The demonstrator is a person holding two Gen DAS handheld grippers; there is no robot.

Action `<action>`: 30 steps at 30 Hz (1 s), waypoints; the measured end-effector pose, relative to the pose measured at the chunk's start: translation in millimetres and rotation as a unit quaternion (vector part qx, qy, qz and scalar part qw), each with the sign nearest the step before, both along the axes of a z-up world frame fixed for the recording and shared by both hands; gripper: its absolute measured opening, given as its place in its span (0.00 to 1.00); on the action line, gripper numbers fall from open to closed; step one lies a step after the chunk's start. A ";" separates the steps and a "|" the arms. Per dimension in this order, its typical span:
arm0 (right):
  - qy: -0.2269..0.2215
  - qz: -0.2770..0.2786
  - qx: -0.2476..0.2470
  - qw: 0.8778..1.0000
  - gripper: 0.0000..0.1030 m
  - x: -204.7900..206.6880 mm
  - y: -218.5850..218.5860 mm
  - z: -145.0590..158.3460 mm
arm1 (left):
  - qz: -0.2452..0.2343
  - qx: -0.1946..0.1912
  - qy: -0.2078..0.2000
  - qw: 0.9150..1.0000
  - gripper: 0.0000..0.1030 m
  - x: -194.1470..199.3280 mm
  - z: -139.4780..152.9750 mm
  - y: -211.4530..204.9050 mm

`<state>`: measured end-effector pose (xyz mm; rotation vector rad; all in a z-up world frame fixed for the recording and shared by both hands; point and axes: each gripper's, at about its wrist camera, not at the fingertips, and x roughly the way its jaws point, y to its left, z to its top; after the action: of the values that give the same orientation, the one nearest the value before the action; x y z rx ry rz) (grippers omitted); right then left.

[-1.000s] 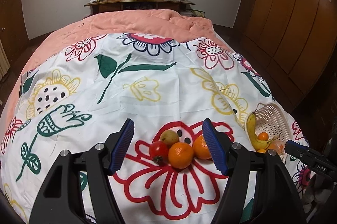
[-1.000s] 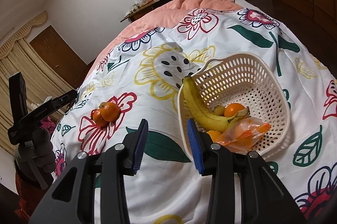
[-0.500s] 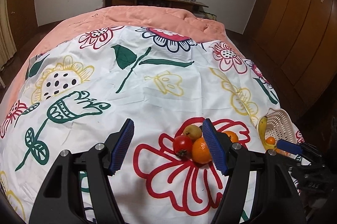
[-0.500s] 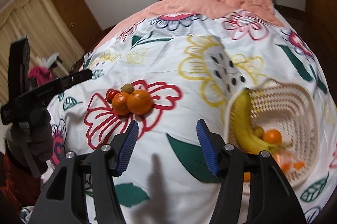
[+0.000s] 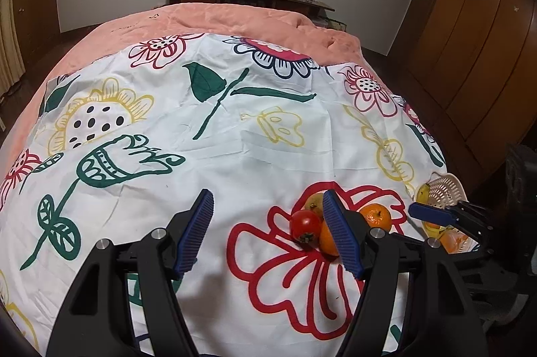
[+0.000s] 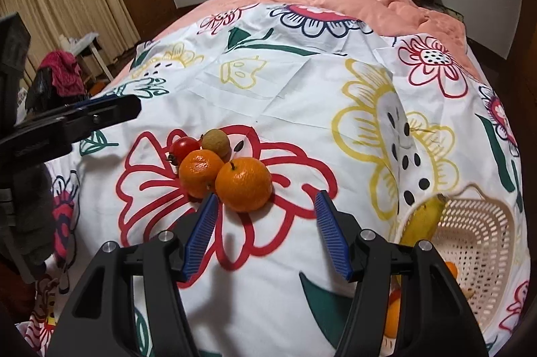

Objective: Organize fruits
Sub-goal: 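Withdraw both tools from the basket back to the fruit pile, then grasp an orange with the right tool while the left tool reaches for another orange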

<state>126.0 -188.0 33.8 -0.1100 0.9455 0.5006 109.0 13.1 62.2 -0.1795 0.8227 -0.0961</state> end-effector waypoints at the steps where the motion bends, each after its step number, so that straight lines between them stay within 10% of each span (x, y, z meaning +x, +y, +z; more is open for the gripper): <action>1: 0.000 0.004 -0.004 1.000 0.58 0.8 2.3 -0.7 | 0.000 -0.001 0.000 1.000 0.67 -0.2 -0.1 1.1; 30: -0.010 0.034 0.000 0.999 0.40 -3.2 15.9 1.5 | -0.008 0.003 0.020 1.000 0.67 2.5 -16.2 3.0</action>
<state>122.8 -172.1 35.3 -0.1484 0.9247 0.5618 111.5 16.1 46.1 -0.1700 0.8649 -0.1049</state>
